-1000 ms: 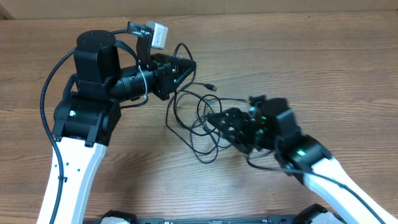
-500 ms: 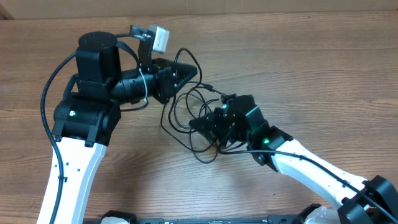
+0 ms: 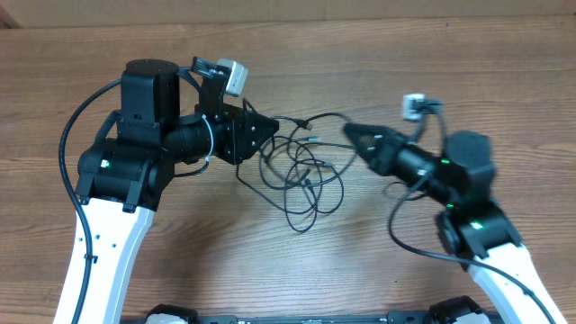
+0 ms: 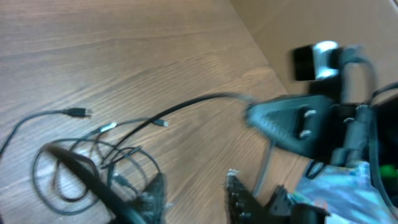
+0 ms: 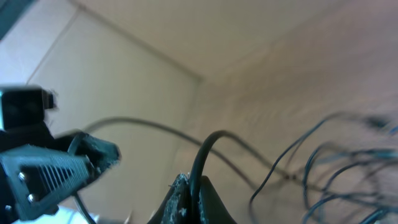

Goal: Untangle cables

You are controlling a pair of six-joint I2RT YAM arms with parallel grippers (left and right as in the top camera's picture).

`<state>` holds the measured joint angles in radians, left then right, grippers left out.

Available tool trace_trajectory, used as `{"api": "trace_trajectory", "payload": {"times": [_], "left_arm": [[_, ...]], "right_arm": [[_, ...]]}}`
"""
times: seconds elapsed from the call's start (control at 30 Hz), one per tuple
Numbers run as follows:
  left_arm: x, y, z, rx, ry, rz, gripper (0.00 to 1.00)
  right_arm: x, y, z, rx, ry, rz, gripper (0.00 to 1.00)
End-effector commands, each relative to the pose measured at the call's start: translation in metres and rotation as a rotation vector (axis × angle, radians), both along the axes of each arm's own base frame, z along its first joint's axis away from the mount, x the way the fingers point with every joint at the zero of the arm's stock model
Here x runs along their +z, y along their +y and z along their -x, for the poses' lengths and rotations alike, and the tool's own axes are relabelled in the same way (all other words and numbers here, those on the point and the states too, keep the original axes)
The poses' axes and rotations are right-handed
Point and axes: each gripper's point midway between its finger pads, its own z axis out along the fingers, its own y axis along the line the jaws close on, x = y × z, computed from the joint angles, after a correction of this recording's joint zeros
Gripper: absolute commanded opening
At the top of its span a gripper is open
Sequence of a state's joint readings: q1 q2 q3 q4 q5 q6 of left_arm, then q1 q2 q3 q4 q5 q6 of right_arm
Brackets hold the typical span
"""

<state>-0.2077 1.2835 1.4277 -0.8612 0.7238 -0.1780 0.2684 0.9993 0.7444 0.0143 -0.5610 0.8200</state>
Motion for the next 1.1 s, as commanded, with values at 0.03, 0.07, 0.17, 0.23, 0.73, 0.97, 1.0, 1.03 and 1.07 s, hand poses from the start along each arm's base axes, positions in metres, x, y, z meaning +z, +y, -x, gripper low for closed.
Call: {"api": "trace_trajectory", "payload": {"times": [0.03,0.07,0.17,0.23,0.73,0.97,1.0,1.03,1.07], "left_arm": [[-0.013,0.001,-0.005,0.008,0.037,-0.033,0.78],[-0.017,0.001,-0.006,0.007,0.055,-0.037,0.84],[-0.032,0.001,-0.005,0.006,0.122,-0.051,0.94],[-0.042,0.0,-0.005,0.003,0.168,-0.06,0.95],[-0.094,-0.106,0.031,-0.358,0.251,-0.091,0.97],[-0.147,-0.147,0.029,-0.321,0.266,-0.251,1.0],[-0.159,-0.153,0.027,-0.291,0.29,-0.272,1.0],[-0.173,-0.161,0.025,-0.25,0.326,-0.289,1.0],[-0.183,-0.166,0.024,-0.224,0.352,-0.298,1.0]], "right_arm": [[0.042,-0.052,-0.009,-0.148,-0.151,0.112,0.04],[0.046,-0.065,-0.012,-0.19,-0.145,0.142,0.04],[0.057,-0.097,-0.017,-0.287,-0.115,0.209,0.04],[0.071,-0.112,-0.017,-0.329,-0.092,0.213,0.04],[0.15,-0.13,-0.008,-0.397,-0.14,0.21,0.04],[0.153,-0.134,-0.01,-0.425,-0.155,0.214,0.04],[0.154,-0.134,-0.01,-0.425,-0.157,0.214,0.04],[0.154,-0.134,-0.01,-0.425,-0.157,0.214,0.04],[0.154,-0.134,-0.01,-0.425,-0.157,0.214,0.04]]}}
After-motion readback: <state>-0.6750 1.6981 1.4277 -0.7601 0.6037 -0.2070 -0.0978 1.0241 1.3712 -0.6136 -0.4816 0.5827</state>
